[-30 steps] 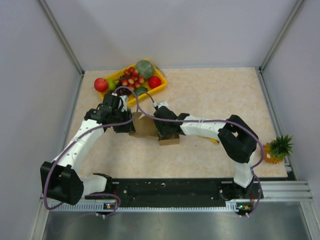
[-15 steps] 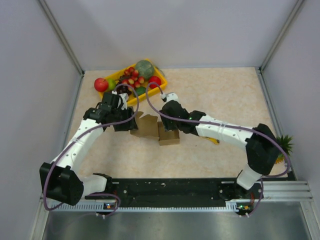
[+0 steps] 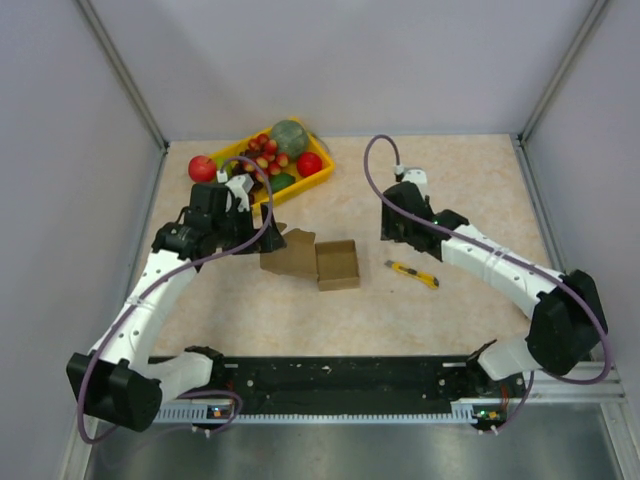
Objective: Unpack the express box
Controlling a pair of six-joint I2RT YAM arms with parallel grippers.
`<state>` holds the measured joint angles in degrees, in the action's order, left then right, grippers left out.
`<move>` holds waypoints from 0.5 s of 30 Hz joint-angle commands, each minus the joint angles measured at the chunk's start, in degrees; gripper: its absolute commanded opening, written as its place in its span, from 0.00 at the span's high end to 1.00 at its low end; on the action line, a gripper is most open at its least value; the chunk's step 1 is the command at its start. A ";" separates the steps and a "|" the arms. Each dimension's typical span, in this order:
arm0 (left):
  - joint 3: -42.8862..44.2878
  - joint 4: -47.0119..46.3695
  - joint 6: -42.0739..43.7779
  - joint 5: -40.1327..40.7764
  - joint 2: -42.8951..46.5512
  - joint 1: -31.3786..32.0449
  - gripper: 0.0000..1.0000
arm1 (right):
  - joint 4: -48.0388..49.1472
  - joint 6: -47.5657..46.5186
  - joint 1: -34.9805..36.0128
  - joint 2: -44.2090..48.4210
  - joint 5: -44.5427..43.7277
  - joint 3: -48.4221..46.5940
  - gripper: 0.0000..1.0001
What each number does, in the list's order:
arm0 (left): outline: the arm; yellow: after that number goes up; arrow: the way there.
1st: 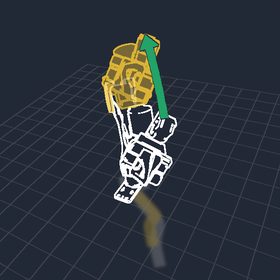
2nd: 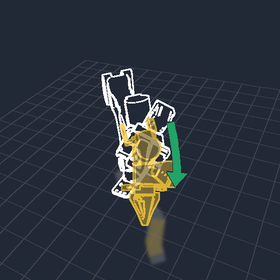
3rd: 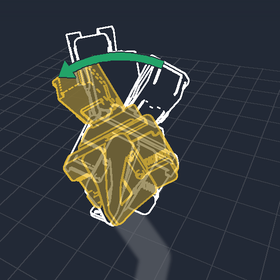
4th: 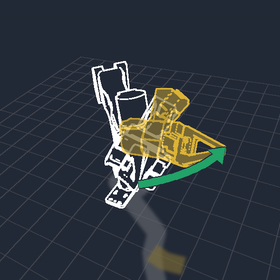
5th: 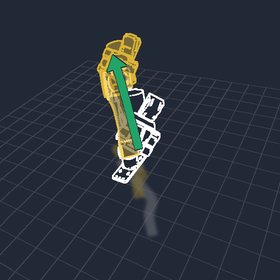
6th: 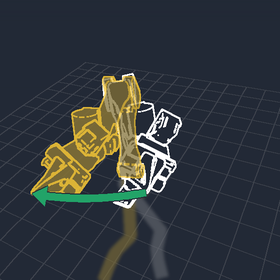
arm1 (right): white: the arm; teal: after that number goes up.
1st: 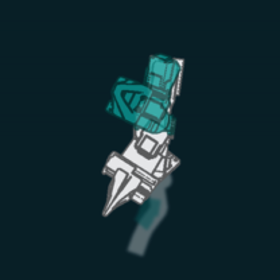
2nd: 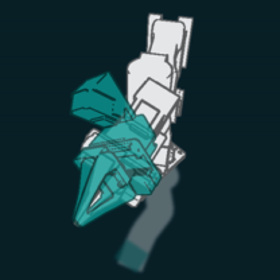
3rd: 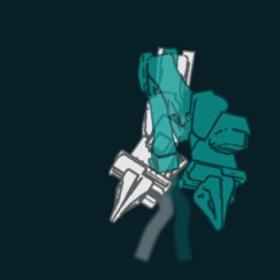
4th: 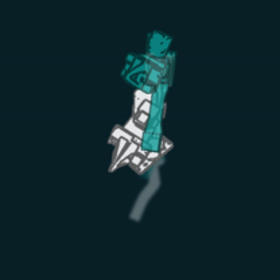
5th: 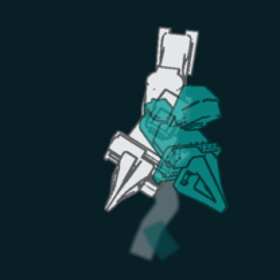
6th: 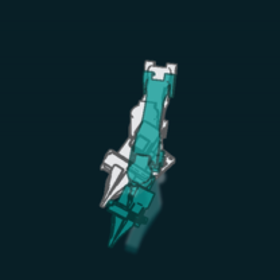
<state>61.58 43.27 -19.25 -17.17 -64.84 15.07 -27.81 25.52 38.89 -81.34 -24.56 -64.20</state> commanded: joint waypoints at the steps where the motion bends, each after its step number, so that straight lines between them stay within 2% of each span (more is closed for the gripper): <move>1: 2.66 -3.63 0.17 -0.24 2.17 -0.22 0.01 | -1.80 3.92 -4.96 0.22 -2.42 3.55 0.68; 5: 2.23 -4.33 0.26 1.78 4.71 -0.22 0.01 | -1.81 4.63 -9.53 -3.82 -2.78 5.14 0.68; 10: 1.87 -4.86 0.52 2.05 6.39 -0.22 0.01 | -1.37 3.66 -11.03 -12.15 -3.30 3.57 0.68; 15: 2.31 -4.33 0.53 2.32 7.27 -0.22 0.01 | -0.93 3.84 -11.38 -15.77 -2.95 2.33 0.66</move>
<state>61.95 40.77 -19.33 -15.51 -58.89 15.07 -30.94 28.71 28.23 -95.20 -26.63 -59.05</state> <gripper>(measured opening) 0.987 0.558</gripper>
